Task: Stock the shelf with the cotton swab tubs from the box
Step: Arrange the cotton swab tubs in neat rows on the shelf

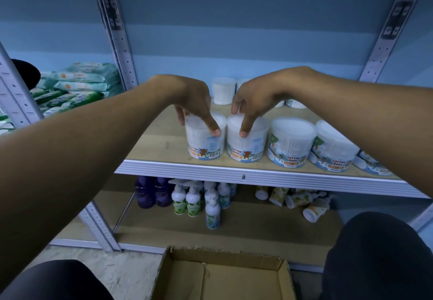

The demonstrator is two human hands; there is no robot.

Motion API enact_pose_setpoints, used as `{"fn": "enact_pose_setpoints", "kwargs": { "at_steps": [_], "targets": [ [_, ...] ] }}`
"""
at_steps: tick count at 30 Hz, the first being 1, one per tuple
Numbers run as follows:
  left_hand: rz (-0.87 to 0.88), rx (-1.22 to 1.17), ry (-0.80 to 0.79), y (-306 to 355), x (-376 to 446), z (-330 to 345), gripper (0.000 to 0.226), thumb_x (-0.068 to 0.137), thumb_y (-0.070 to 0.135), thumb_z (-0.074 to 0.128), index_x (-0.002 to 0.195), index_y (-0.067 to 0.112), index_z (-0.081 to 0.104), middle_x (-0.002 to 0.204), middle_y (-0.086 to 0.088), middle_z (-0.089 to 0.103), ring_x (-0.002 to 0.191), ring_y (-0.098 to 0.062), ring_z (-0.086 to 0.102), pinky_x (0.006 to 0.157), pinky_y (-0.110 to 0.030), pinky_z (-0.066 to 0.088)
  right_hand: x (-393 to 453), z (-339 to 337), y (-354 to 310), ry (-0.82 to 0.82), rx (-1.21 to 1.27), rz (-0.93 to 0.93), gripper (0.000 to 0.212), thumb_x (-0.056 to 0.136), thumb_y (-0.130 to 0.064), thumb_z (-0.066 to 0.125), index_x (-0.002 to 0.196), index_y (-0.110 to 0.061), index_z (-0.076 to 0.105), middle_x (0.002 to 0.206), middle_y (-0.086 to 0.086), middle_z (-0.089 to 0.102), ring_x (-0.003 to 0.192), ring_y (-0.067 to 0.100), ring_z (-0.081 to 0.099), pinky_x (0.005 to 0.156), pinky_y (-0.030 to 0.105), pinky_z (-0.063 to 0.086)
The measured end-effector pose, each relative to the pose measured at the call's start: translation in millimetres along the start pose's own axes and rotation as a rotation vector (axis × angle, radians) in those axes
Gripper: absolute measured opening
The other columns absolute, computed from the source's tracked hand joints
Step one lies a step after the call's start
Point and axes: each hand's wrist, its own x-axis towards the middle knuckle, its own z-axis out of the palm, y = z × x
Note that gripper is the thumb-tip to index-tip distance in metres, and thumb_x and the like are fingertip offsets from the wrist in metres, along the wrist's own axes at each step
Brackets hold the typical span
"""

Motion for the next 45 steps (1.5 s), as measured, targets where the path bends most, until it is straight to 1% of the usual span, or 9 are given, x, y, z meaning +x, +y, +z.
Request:
{"fn": "enact_pose_setpoints", "kwargs": {
  "at_steps": [2, 5, 8, 10, 14, 17, 27, 39, 45],
  "targets": [
    [-0.018, -0.004, 0.006, 3.0, -2.1, 0.2, 0.087, 0.050, 0.061, 0.090, 0.114, 0.006, 0.068, 0.112, -0.007, 0.067, 0.086, -0.026, 0.070, 0.069, -0.039, 0.064, -0.8, -0.3, 3.7, -0.016, 0.010, -0.011, 0.078, 0.062, -0.042, 0.093, 0.130, -0.029, 0.059, 0.131, -0.006, 0.057, 0.109, 0.020, 0.064, 0.082, 0.025, 0.051],
    [-0.042, -0.012, 0.002, 6.5, -4.2, 0.7, 0.091, 0.051, 0.062, 0.089, 0.119, 0.007, 0.064, 0.117, -0.008, 0.064, 0.090, -0.027, 0.069, 0.071, -0.041, 0.064, -4.1, 0.3, 10.8, -0.035, 0.065, -0.041, 0.078, 0.066, -0.037, 0.092, 0.135, -0.029, 0.056, 0.133, -0.008, 0.057, 0.113, 0.018, 0.059, 0.074, 0.018, 0.045],
    [-0.026, -0.007, -0.015, 5.8, -5.5, -2.2, 0.100, 0.056, 0.062, 0.087, 0.137, 0.015, 0.053, 0.133, -0.002, 0.054, 0.109, -0.028, 0.061, 0.079, -0.041, 0.063, -6.8, -0.9, 15.1, 0.001, 0.114, -0.041, 0.082, 0.067, -0.048, 0.088, 0.139, -0.030, 0.053, 0.136, -0.010, 0.055, 0.118, 0.018, 0.057, 0.078, 0.020, 0.043],
    [0.000, -0.024, -0.037, 3.6, -6.4, -5.3, 0.101, 0.059, 0.057, 0.088, 0.143, 0.019, 0.048, 0.138, 0.001, 0.054, 0.114, -0.026, 0.059, 0.082, -0.039, 0.062, -6.9, -1.4, 14.0, 0.026, 0.113, -0.021, 0.086, 0.065, -0.057, 0.086, 0.140, -0.030, 0.052, 0.131, -0.009, 0.056, 0.115, 0.020, 0.058, 0.080, 0.023, 0.045],
    [0.027, 0.002, -0.073, 3.3, -3.5, -5.5, 0.083, 0.060, 0.050, 0.090, 0.130, 0.017, 0.062, 0.127, 0.000, 0.062, 0.104, -0.024, 0.064, 0.077, -0.036, 0.063, -5.6, 2.6, 10.0, 0.002, 0.075, 0.001, 0.081, 0.069, -0.050, 0.087, 0.139, -0.025, 0.055, 0.123, -0.006, 0.056, 0.091, 0.014, 0.061, 0.071, 0.023, 0.050],
    [0.034, 0.016, -0.075, 3.4, -1.2, -5.1, 0.073, 0.058, 0.052, 0.090, 0.119, 0.015, 0.069, 0.117, -0.001, 0.068, 0.098, -0.025, 0.067, 0.076, -0.040, 0.063, -5.0, 3.5, 8.8, 0.003, 0.066, 0.002, 0.080, 0.067, -0.048, 0.089, 0.136, -0.025, 0.057, 0.123, -0.005, 0.058, 0.085, 0.008, 0.061, 0.067, 0.022, 0.049],
    [0.027, -0.008, -0.076, 2.4, -2.4, -3.8, 0.075, 0.055, 0.054, 0.090, 0.116, 0.015, 0.071, 0.113, -0.002, 0.070, 0.097, -0.027, 0.069, 0.075, -0.041, 0.064, -2.7, 3.0, 12.9, -0.014, 0.099, -0.024, 0.078, 0.059, -0.048, 0.093, 0.128, -0.034, 0.061, 0.124, -0.006, 0.057, 0.110, 0.021, 0.063, 0.079, 0.024, 0.051],
    [0.016, -0.021, -0.064, 3.8, -4.2, -3.7, 0.083, 0.052, 0.056, 0.090, 0.120, 0.012, 0.068, 0.117, -0.004, 0.067, 0.096, -0.028, 0.069, 0.072, -0.040, 0.064, -3.2, 3.5, 15.0, -0.018, 0.119, -0.036, 0.076, 0.061, -0.045, 0.093, 0.130, -0.034, 0.060, 0.122, -0.009, 0.061, 0.109, 0.019, 0.062, 0.073, 0.021, 0.048],
    [-0.003, -0.018, -0.055, 7.5, -5.5, -2.1, 0.096, 0.042, 0.060, 0.088, 0.121, 0.010, 0.067, 0.118, -0.006, 0.066, 0.095, -0.030, 0.068, 0.072, -0.042, 0.064, -2.9, 4.0, 14.7, -0.016, 0.102, -0.025, 0.079, 0.058, -0.049, 0.093, 0.129, -0.037, 0.060, 0.130, -0.007, 0.058, 0.112, 0.022, 0.063, 0.083, 0.026, 0.050]
  ]
}}
